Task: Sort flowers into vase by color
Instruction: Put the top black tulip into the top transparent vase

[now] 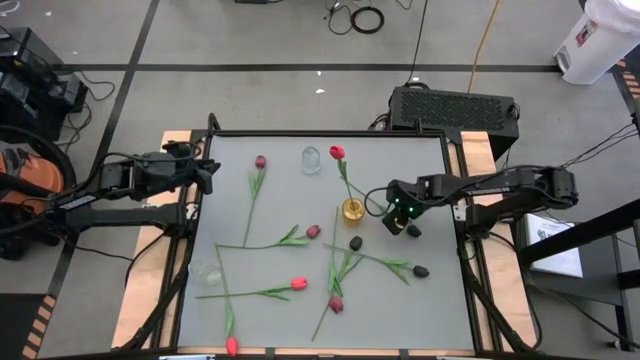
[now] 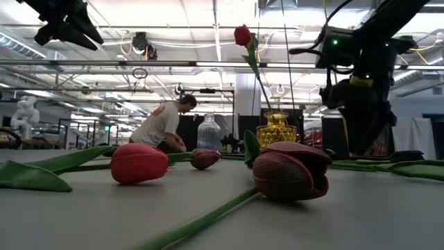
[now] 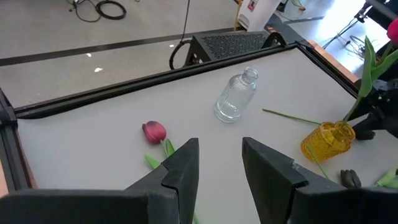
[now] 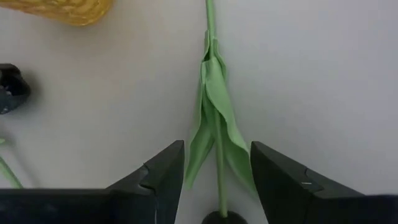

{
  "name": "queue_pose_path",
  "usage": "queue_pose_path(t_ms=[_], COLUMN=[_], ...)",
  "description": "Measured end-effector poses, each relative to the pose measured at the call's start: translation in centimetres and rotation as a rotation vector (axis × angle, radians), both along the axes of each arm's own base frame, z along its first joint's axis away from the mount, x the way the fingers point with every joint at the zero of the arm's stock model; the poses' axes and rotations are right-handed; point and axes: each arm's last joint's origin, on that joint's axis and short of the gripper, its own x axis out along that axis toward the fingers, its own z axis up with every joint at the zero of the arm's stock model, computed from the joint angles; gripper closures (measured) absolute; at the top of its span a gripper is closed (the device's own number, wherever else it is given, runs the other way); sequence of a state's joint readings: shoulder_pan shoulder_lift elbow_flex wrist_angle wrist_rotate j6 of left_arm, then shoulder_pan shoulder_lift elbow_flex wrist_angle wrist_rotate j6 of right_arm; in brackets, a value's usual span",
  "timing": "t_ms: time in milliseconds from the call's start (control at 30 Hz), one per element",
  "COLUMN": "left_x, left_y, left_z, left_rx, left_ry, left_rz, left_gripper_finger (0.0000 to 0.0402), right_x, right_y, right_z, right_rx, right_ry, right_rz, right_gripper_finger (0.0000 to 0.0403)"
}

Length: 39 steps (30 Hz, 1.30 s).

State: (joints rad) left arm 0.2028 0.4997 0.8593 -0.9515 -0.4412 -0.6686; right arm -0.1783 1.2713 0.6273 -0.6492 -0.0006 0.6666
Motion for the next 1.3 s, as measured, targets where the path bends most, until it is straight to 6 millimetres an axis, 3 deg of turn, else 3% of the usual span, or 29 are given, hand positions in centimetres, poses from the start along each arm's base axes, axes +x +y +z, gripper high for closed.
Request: queue_pose_path(t_ms=[900, 1300], left_x=[0.0, 0.0], left_y=[0.0, 0.0], left_z=[0.0, 0.0], left_rx=[-0.004, -0.004], left_ry=[-0.004, -0.004], left_rz=[0.003, 0.003], left_gripper_finger=[0.0272, 0.0272], right_x=[1.3, 1.3], right_y=[-0.4, -0.4], right_z=[-2.1, -2.1], right_rx=[-0.003, 0.002], right_ry=[0.044, 0.041], right_rz=[0.036, 0.016], right_gripper_finger=[0.0232, 0.0356])
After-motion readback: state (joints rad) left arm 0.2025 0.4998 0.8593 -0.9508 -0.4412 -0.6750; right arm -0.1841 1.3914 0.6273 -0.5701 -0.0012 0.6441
